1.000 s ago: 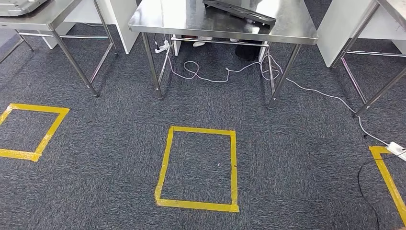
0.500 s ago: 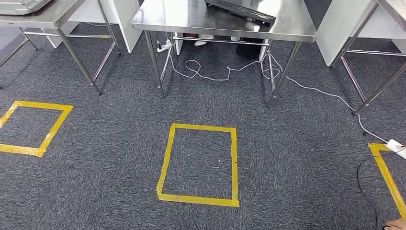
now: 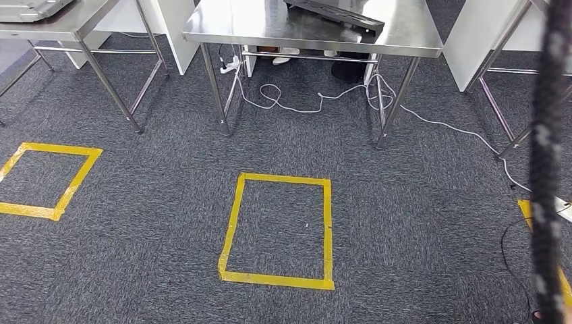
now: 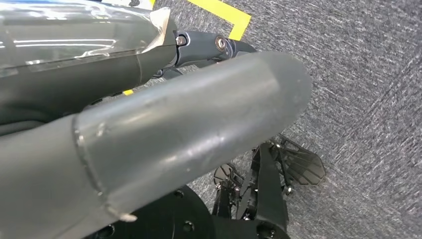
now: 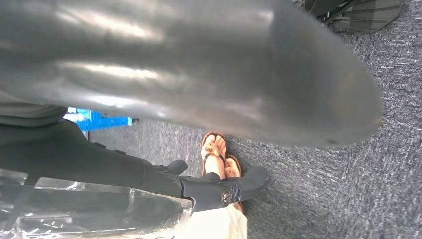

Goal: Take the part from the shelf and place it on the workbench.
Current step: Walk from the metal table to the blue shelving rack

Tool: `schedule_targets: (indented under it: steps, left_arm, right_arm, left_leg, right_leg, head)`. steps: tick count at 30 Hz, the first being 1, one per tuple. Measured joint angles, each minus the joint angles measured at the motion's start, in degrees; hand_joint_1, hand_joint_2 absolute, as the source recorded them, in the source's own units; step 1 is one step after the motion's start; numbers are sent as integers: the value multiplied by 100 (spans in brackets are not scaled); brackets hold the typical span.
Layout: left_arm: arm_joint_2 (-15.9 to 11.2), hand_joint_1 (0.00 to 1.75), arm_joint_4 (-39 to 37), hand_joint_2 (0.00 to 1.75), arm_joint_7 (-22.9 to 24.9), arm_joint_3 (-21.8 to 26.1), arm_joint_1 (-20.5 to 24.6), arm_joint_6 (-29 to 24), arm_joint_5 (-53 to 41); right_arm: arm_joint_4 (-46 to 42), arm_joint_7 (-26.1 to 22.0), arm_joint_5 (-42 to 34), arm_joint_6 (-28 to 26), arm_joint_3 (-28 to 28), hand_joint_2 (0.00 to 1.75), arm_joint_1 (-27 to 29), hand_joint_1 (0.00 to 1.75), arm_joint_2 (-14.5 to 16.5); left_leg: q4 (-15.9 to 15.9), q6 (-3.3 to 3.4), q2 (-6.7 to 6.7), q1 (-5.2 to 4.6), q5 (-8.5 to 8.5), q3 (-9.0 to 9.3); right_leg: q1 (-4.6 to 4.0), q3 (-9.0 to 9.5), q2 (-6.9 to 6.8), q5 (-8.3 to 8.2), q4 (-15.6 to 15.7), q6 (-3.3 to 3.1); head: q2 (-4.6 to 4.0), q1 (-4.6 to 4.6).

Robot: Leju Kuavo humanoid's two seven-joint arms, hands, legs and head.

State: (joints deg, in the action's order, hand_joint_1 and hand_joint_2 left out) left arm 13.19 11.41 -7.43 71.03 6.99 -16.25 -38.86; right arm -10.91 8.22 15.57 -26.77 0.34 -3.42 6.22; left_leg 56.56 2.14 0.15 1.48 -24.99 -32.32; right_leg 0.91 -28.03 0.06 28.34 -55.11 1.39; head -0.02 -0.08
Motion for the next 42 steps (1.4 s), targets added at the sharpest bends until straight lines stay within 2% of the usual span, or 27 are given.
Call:
schedule_targets:
  steps: [2, 3, 6, 7, 8, 9, 11, 12, 13, 14, 16, 18, 19, 21, 22, 26, 27, 28, 29, 31, 32, 34, 36, 38, 39, 40, 42]
  left_arm:
    - [10, 0, -5, 0, -4, -48, 1, 9, -42]
    - [16, 0, -8, 0, -4, -72, 1, 26, -60]
    - [27, 0, -13, 0, -7, -105, -2, 175, -67]
    - [28, 0, -14, 0, -9, -105, -4, 221, -57]
    - [30, 0, -15, 0, -10, -105, -5, 244, -50]
    - [32, 0, -17, 0, -11, -105, -5, 252, -46]
    - [34, 0, -19, 0, -11, -105, -6, 252, -46]
    - [32, 0, -18, 0, -11, -105, -7, 252, -46]
    - [28, 0, -17, 0, -12, -105, -8, 253, -46]
    - [25, 0, -16, 0, -13, -106, -8, 252, -46]
    - [27, 0, -16, 0, -11, -108, -8, 230, -57]
    - [29, 0, -17, 0, 7, -109, -8, 173, -75]
    - [28, 0, -19, 0, 21, -109, -10, 144, -84]
    - [24, 0, -19, 0, 44, -109, -18, 111, -89]
    - [23, 0, -20, 0, 49, -109, -21, 107, -90]
    - [22, 0, -19, 0, 52, -109, -23, 105, -90]
    - [21, 0, -19, 0, 58, -109, -27, 108, -89]
    - [21, 0, -19, 0, 63, -109, -31, 110, -87]
    - [16, 0, -19, 0, 70, -109, -35, 77, -87]
    - [6, 0, -18, 0, 86, -109, -32, -14, -82]
    - [4, 0, -17, 0, 92, -108, -28, -73, -79]
    - [15, 0, -16, 0, 99, -107, -25, -121, -63]
    - [25, 0, -17, 0, 113, -107, -37, -154, -42]
    - [29, 0, -17, 0, 128, -107, -54, -177, -22]
    - [30, 0, -17, 0, 132, -107, -59, -187, -15]
    - [31, 0, -17, 0, 133, -107, -60, -197, -8]
    - [33, 0, -17, 0, 133, -107, -53, -218, 13]
  right_arm:
    - [0, -3, -63, -3, -65, 0, -1, 0, -2]
    - [0, -5, -108, -4, -104, 0, -1, 0, -4]
    - [2, -32, -337, -16, -276, 0, 10, 0, -8]
    - [5, -48, -410, -20, -342, 0, 16, 0, -9]
    - [8, -60, -458, -25, -403, 0, 24, 0, -13]
    - [11, -69, -484, -31, -455, 0, 34, 0, -18]
    - [15, -77, -496, -46, -532, 0, 41, 0, -28]
    - [15, -80, -497, -55, -559, 0, 37, 0, -26]
    - [15, -85, -497, -65, -579, 0, 25, 0, -22]
    - [16, -89, -497, -74, -597, 0, 18, 0, -17]
    - [20, -93, -499, -85, -621, 0, 23, 0, -16]
    - [25, -91, -507, -85, -645, 0, 28, 0, -13]
    - [26, -86, -513, -85, -655, 0, 25, 0, -11]
    - [26, -79, -522, -84, -669, 0, 20, 0, -8]
    - [26, -77, -525, -84, -672, 0, 20, 0, -7]
    - [27, -77, -524, -83, -673, 0, 21, 0, -4]
    - [28, -75, -524, -79, -677, 0, 23, 0, -3]
    - [29, -63, -525, -62, -688, 0, 29, 0, -1]
    - [31, -46, -529, -37, -702, 0, 28, 0, 11]
    - [33, -15, -533, 12, -726, 0, 28, 0, 46]
    - [34, -9, -531, 21, -729, 0, 23, 0, 61]
    - [35, -3, -505, 25, -731, 0, 19, 0, 59]
    - [35, 5, -474, 37, -731, 0, 4, 0, 50]
    - [35, 20, -450, 54, -731, 0, 2, 0, 50]
    - [35, 34, -441, 62, -731, 0, 7, 0, 50]
    - [36, 54, -436, 67, -731, 0, 13, 0, 49]
    - [37, 100, -420, 74, -731, 0, 11, 0, 50]
  left_leg:
    - [-121, -4, 29, 22, 54, 44]
    - [-193, -3, 55, 37, 93, 65]
    - [-275, -15, 156, 55, 162, 48]
    - [-271, -26, 192, 56, 169, 30]
    - [-264, -39, 229, 61, 175, 15]
    - [-249, -59, 268, 73, 180, -2]
    - [-169, -129, 352, 108, 165, -42]
    - [-109, -185, 398, 114, 138, -64]
    - [-60, -243, 438, 114, 107, -73]
    - [-27, -296, 476, 109, 79, -68]
    - [-26, -376, 540, 126, 62, -30]
    - [111, -427, 417, 160, -98, -64]
    - [347, -432, 293, 164, -299, -159]
    - [903, -410, 88, 146, -714, -379]
    - [1086, -401, 58, 137, -823, -452]
    - [1190, -395, 49, 133, -874, -493]
    - [1375, -377, 44, 119, -930, -563]
    - [1270, -299, 0, 83, -821, -475]
    - [1009, -187, -122, 32, -681, -313]
    - [277, 29, -308, -63, -329, 91]
    - [82, 66, -324, -69, -270, 176]
    - [-40, 81, -165, -48, -196, 206]
    - [-86, 92, 5, -48, -166, 202]
    - [-80, 91, 193, -55, -164, 176]
    - [-75, 87, 281, -54, -164, 166]
    - [-67, 77, 360, -51, -166, 160]
    - [-30, 28, 496, -55, -184, 163]
  right_leg:
    - [-25, -30, 0, 26, -22, 23]
    - [-33, -98, 0, 113, -150, 16]
    - [7, -600, 1, 614, -1151, -13]
    - [32, -748, 0, 720, -1456, 18]
    - [61, -801, -3, 733, -1575, 77]
    - [92, -735, -14, 650, -1459, 160]
    - [162, -335, -154, 337, -707, 328]
    - [169, -181, -246, 201, -366, 359]
    - [163, -95, -314, 123, -172, 332]
    - [143, -89, -342, 97, -124, 262]
    - [110, -144, -237, 84, -179, 102]
    - [116, -160, -138, 42, -190, -6]
    - [113, -171, -90, 9, -190, -56]
    - [87, -196, -20, -32, -193, -117]
    - [75, -207, 1, -40, -195, -128]
    - [69, -214, 12, -45, -196, -135]
    - [50, -224, 48, -51, -198, -144]
    - [8, -227, 150, -60, -199, -156]
    - [-24, -244, 304, -79, -201, -145]
    - [-66, -303, 626, -133, -187, -83]
    - [-61, -343, 656, -146, -201, -46]
    - [-80, -505, 430, -18, -431, -38]
    - [-69, -831, 151, 305, -1085, -68]
    - [-31, -1110, 72, 528, -1703, -36]
    - [-5, -1101, 51, 515, -1744, 17]
    - [21, -963, 18, 416, -1545, 87]
    - [60, -471, -205, 151, -723, 197]
  head:
    - [0, 6]
    - [0, 14]
    - [0, 48]
    - [0, 55]
    - [0, 57]
    - [0, 63]
    - [0, 66]
    - [0, 76]
    - [0, 79]
    - [0, 83]
    - [0, 68]
    - [0, 41]
    - [0, 29]
    - [0, 19]
    - [0, 17]
    - [0, 18]
    - [0, 17]
    - [0, 16]
    - [0, 18]
    - [0, 23]
    - [0, 30]
    - [0, 47]
    - [0, 71]
    - [0, 81]
    - [0, 80]
    - [0, 81]
    - [0, 84]
